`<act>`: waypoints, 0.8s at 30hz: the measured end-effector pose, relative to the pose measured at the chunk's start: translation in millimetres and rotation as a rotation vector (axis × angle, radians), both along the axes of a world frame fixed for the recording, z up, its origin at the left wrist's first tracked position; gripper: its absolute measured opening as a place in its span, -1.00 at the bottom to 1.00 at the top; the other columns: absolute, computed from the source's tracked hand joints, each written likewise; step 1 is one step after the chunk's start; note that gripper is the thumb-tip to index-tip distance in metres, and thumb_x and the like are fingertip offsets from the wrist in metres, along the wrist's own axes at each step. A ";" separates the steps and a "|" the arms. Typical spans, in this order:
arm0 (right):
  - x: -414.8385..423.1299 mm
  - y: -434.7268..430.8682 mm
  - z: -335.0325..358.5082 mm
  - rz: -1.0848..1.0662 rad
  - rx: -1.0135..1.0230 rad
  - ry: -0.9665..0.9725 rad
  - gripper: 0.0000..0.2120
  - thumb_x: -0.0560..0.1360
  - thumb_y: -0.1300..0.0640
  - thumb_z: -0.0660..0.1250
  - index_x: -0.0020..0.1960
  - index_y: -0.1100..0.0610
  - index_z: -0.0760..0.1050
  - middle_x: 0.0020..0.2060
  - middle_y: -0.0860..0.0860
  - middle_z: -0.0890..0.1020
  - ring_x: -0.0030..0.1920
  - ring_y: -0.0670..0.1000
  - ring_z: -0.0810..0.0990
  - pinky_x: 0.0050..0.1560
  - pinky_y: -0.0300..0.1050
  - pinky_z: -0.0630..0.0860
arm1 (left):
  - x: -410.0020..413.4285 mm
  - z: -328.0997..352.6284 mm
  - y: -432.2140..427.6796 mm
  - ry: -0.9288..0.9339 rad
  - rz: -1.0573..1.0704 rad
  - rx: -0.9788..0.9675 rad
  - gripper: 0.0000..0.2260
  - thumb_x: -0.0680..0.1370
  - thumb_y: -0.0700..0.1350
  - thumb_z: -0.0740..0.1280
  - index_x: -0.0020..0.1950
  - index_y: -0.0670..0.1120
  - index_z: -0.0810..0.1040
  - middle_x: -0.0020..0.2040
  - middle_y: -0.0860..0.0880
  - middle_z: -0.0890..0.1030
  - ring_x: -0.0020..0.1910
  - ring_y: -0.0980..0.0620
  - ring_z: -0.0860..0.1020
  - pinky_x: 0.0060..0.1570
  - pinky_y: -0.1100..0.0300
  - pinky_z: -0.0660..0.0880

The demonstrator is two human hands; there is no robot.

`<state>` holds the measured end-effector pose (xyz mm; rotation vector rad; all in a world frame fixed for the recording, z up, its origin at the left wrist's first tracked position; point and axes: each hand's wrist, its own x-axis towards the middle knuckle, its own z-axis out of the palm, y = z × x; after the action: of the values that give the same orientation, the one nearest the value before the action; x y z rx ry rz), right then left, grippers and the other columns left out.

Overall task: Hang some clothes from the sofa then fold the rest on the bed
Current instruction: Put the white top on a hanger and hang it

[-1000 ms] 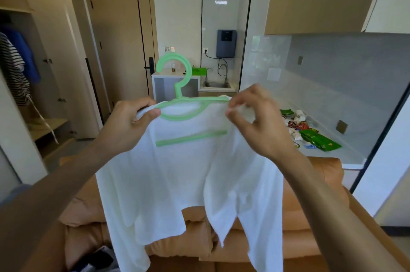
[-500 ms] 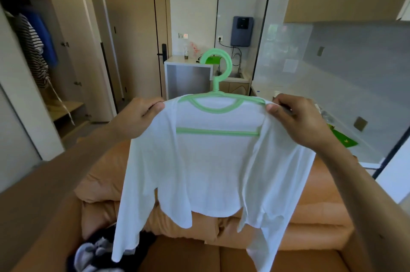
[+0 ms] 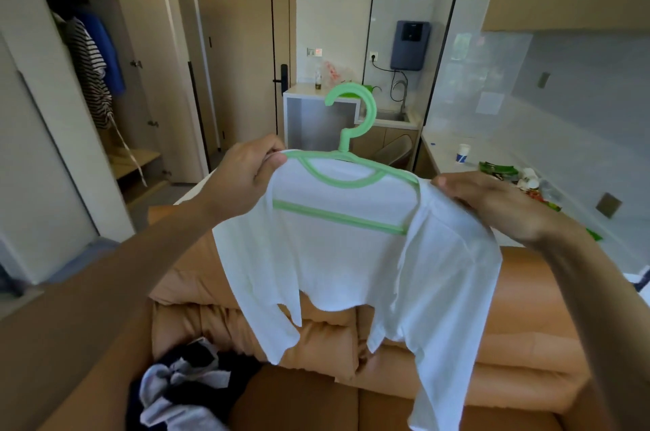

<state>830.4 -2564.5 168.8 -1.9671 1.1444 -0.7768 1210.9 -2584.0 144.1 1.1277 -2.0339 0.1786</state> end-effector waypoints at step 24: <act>191.6 57.3 -40.6 0.404 0.505 -0.474 -0.80 0.57 0.23 0.31 -0.15 0.13 0.69 -0.20 0.08 0.73 -0.20 0.07 0.69 -0.20 -0.16 0.60 | 38.9 -34.8 212.0 0.979 0.663 0.305 -0.82 0.65 -0.06 0.28 0.11 -0.13 0.59 0.04 -0.11 0.64 0.02 0.07 0.61 0.01 0.19 0.50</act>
<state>1022.0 -2507.2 128.2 -1.4179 0.5603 -0.6144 1249.8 -2372.0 109.3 1.6249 -0.8046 -0.3213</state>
